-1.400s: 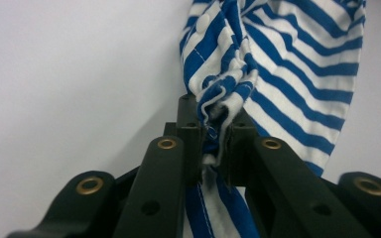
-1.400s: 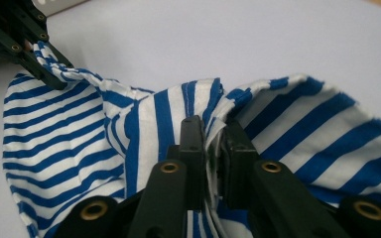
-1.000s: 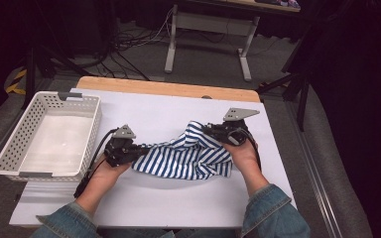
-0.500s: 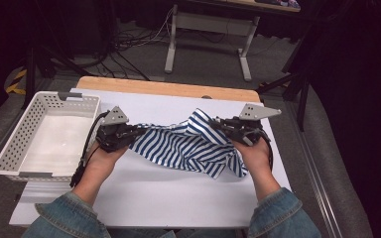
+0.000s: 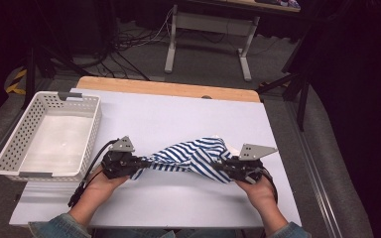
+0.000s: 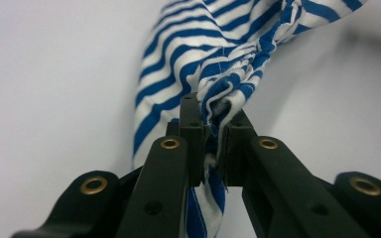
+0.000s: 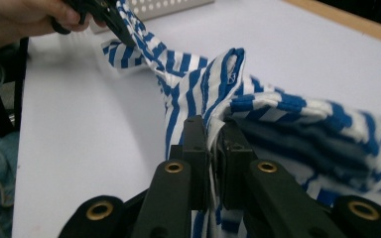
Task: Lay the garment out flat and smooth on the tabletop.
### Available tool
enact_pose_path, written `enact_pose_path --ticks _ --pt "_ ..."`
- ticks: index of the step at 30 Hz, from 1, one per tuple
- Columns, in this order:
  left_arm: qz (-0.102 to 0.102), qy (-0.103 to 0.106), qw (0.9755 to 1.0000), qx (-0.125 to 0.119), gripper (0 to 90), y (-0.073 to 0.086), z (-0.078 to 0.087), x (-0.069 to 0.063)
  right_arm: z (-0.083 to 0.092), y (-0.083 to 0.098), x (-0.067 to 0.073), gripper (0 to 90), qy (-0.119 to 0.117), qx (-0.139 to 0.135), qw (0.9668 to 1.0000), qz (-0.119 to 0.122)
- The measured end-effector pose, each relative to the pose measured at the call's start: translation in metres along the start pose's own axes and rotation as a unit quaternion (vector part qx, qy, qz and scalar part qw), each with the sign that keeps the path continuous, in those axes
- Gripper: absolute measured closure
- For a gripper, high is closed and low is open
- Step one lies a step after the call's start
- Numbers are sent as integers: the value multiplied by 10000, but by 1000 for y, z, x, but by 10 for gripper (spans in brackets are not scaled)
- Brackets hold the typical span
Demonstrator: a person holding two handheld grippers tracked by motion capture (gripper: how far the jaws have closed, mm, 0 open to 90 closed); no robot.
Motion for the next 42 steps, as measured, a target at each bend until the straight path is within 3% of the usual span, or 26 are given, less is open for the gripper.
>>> enact_pose_path --ticks 4,6,10,16,17,18,19,21,22,25,30,31,34,36,41,42 --pt "-133 105 9998 135 828 7 -3 -7 1 13 6 846 -81 75 9999 -70" --pt "-176 156 9995 209 822 10 -5 -10 4 27 8 845 -74 270 9996 -61" --pt "-177 465 9982 341 799 16 -9 -17 6 42 9 846 -126 353 9990 -250" --pt "-167 620 9979 121 605 10 -3 -18 9 53 10 822 -155 422 9984 -346" --pt "-200 497 9985 57 605 8 -1 -16 11 54 9 780 -135 409 9985 -345" --pt "-351 235 9991 8 516 3 1 -12 17 51 5 595 63 343 9990 -292" --pt "-386 204 9990 -65 500 0 2 -10 21 49 4 567 129 314 9991 -269" --pt "-266 267 9988 -322 465 -8 5 -7 32 41 0 499 219 115 9994 -255" --pt "-266 267 9988 -322 446 -8 5 -7 32 41 0 499 219 115 9994 -255" --pt "-29 231 9982 -545 416 -20 5 3 50 28 -10 446 501 -116 9984 -217" --pt "133 12 9994 -325 420 -26 -10 14 56 18 -30 431 758 -340 9954 -470" --pt "96 -12 9997 -221 432 -26 -17 14 52 11 -39 430 804 -464 9940 -571" --pt "-4 -81 10000 -54 443 -27 -28 15 47 5 -47 428 815 -512 9930 -690" --pt "-42 -62 9999 130 465 -26 -42 17 32 -1 -60 424 776 -362 9932 -795" --pt "101 80 9991 413 494 -26 -59 18 15 -4 -73 430 730 -105 9935 -866" --pt "94 126 9984 540 551 -24 -64 17 7 -2 -80 459 722 86 9924 -998"
Point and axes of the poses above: each handheld gripper's, and its own axes: z roughly backward along the jaws, y roughly out of its underside, x roughly to its left, the point moved 9 cm from there along -z, roughly forward along the jaws, and after that the axes turned 9 degrees about -y, right-handed, at the moved point
